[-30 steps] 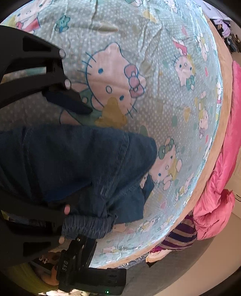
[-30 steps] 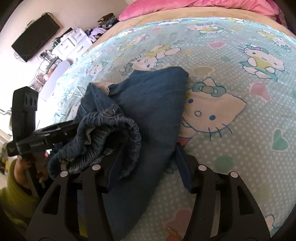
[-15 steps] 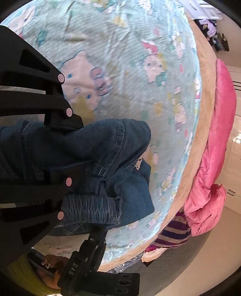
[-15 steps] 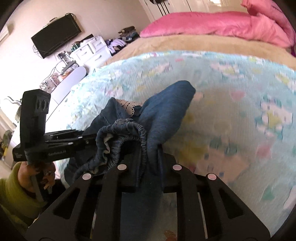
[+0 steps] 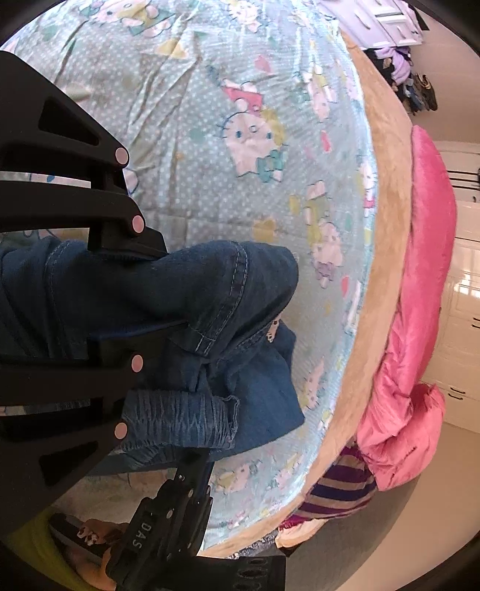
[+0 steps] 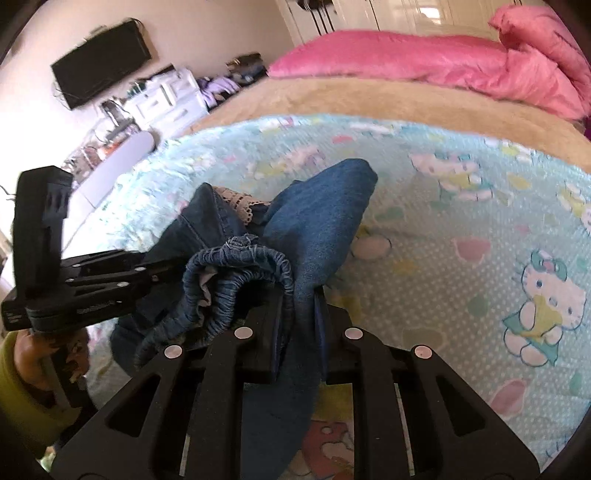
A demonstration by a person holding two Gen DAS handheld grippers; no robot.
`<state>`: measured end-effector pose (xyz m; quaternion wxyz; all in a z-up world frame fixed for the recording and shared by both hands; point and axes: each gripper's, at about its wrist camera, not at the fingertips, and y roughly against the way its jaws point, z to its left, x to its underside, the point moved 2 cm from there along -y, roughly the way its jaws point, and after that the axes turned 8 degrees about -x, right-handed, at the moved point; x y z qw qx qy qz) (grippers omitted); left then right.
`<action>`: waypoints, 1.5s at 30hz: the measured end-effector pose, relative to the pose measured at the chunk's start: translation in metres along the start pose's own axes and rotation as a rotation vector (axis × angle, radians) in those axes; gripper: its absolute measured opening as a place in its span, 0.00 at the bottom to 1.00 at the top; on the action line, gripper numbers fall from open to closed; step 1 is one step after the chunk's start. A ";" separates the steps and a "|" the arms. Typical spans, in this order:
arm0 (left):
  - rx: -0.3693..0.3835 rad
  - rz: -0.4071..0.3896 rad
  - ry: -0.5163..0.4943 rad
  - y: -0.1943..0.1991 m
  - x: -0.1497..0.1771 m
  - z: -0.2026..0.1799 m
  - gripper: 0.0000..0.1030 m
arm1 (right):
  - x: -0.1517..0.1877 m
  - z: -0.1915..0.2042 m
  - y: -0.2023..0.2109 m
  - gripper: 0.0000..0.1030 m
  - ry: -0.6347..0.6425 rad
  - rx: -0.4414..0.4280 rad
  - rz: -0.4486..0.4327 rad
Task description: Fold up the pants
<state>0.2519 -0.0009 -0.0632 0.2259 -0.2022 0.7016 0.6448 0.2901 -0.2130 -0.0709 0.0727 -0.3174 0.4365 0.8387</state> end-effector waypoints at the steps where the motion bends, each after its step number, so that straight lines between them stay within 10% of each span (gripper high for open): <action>1: -0.005 0.005 0.001 -0.004 0.001 0.001 0.29 | 0.003 -0.005 -0.004 0.12 -0.015 0.013 0.015; 14: -0.009 -0.003 0.056 0.003 0.013 0.018 0.50 | 0.020 -0.002 0.028 0.52 -0.025 0.078 -0.032; 17: -0.013 -0.027 0.076 0.022 0.018 0.022 0.87 | 0.028 0.008 0.049 0.70 -0.002 0.099 -0.071; 23: 0.007 -0.064 0.078 0.063 0.040 0.022 0.95 | 0.049 0.039 0.087 0.89 0.084 0.150 -0.130; 35: -0.025 -0.010 0.028 0.105 0.125 0.017 0.96 | 0.103 0.066 0.099 0.91 0.058 0.199 -0.089; 45: -0.034 0.004 0.053 0.106 0.131 0.018 0.96 | 0.105 0.077 0.101 0.91 0.072 0.226 -0.094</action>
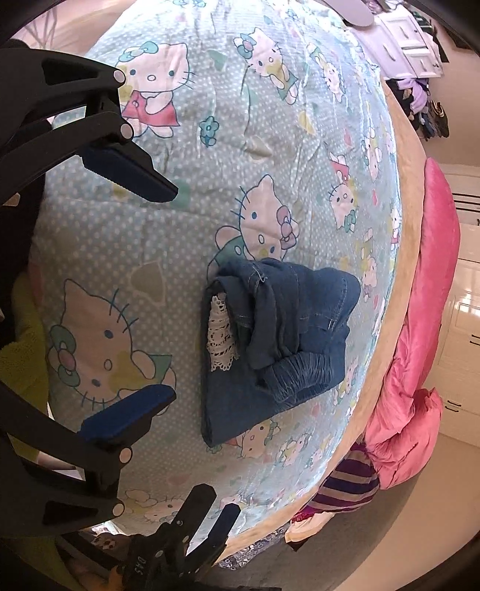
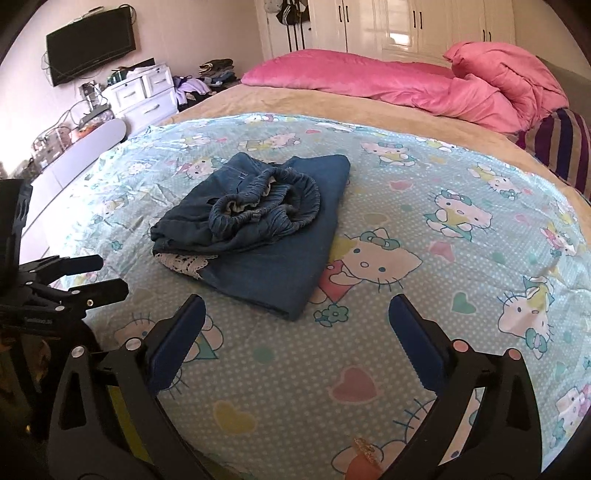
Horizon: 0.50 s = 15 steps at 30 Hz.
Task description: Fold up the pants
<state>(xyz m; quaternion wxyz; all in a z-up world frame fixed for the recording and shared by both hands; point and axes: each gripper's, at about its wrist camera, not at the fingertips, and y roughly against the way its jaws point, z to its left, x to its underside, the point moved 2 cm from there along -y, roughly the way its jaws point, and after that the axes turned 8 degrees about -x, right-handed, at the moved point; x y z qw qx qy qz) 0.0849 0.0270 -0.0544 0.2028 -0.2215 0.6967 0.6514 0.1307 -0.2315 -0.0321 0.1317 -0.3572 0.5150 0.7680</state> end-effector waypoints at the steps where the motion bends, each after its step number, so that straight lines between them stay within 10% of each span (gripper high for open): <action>1: -0.004 0.001 0.001 0.000 0.000 0.000 0.96 | 0.000 0.000 0.000 0.91 -0.002 0.001 0.000; 15: -0.038 0.011 0.003 -0.001 -0.003 0.002 0.96 | -0.002 -0.004 0.001 0.91 -0.019 0.018 0.002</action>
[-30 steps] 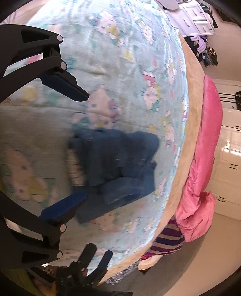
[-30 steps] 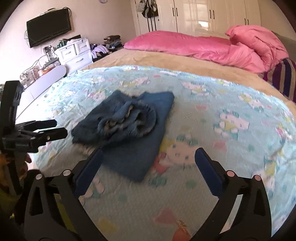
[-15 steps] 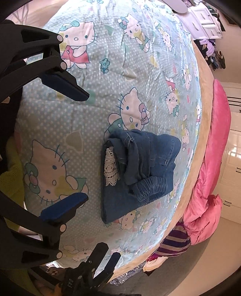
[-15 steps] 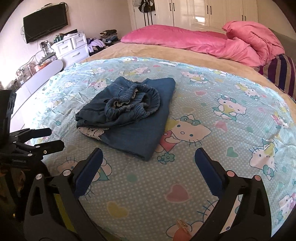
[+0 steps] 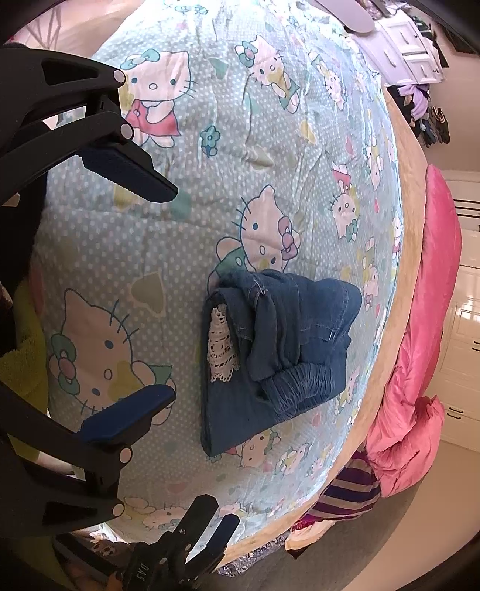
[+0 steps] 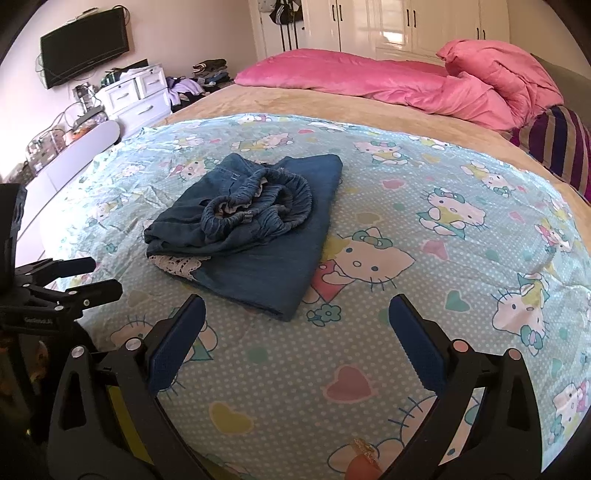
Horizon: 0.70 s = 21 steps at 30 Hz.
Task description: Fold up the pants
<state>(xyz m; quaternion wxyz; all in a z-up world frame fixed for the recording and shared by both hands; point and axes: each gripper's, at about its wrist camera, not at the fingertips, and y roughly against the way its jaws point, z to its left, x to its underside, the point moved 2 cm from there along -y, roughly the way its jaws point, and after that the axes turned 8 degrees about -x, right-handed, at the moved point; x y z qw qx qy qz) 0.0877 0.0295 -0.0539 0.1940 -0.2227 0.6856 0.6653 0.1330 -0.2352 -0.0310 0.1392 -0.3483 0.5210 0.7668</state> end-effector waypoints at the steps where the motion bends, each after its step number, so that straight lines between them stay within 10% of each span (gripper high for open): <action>1: -0.004 0.000 0.001 0.000 0.000 0.000 0.96 | 0.000 0.000 0.000 0.91 0.001 0.000 0.000; 21: -0.029 0.004 0.013 0.002 -0.001 0.003 0.96 | -0.001 0.001 0.003 0.91 -0.002 0.005 -0.012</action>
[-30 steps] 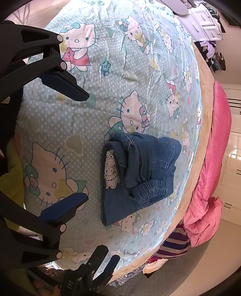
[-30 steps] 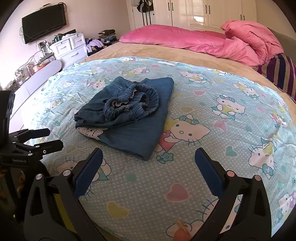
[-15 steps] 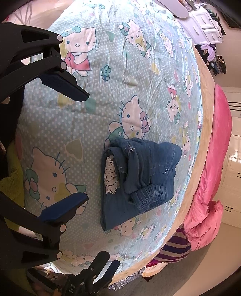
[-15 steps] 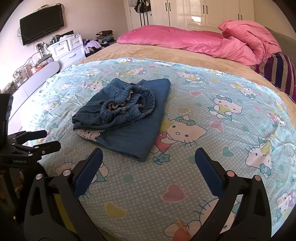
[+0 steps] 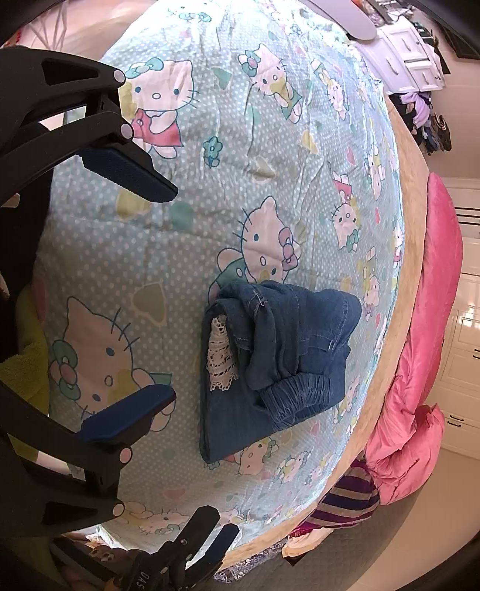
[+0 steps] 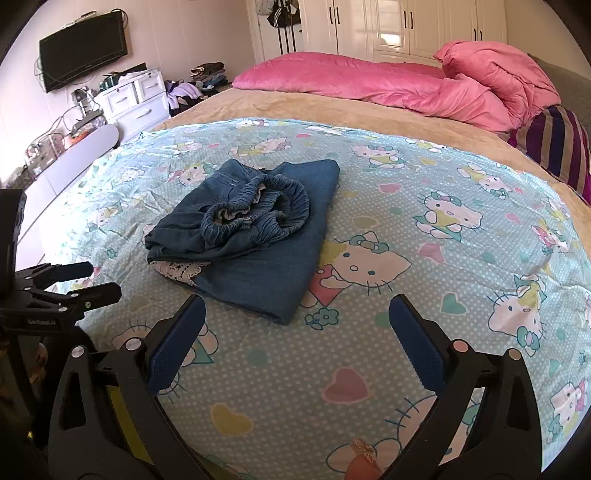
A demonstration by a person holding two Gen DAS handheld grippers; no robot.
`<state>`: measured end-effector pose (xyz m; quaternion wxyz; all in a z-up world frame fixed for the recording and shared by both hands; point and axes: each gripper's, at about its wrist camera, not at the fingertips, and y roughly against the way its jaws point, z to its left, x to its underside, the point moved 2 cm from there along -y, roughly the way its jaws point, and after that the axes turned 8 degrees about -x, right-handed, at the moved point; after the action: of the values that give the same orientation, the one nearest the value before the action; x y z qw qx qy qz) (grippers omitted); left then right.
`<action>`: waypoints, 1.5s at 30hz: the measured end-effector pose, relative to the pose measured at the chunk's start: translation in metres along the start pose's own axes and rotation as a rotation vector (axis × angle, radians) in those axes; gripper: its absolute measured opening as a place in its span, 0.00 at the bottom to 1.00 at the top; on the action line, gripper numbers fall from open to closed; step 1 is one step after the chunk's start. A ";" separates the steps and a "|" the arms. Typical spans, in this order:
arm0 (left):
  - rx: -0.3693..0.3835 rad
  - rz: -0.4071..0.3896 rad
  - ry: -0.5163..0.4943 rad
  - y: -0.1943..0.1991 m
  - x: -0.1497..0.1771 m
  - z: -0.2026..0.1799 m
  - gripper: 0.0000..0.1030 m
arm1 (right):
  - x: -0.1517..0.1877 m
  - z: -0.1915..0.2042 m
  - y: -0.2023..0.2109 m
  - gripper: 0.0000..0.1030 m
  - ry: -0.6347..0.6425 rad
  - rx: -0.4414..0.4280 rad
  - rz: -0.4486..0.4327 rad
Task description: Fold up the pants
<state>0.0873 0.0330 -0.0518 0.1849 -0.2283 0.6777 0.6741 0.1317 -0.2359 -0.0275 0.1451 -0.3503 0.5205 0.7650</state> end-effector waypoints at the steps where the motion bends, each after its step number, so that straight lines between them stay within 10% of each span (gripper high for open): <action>1: 0.001 -0.001 0.000 0.000 0.000 0.000 0.96 | 0.000 0.000 0.000 0.91 0.001 0.001 0.000; 45: -0.066 0.005 0.055 0.004 -0.002 0.015 0.96 | 0.008 -0.006 0.007 0.91 -0.003 0.071 0.019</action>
<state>0.0859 0.0478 -0.0480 0.1572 -0.2510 0.6604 0.6900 0.1244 -0.2457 -0.0288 0.1510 -0.3387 0.5503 0.7481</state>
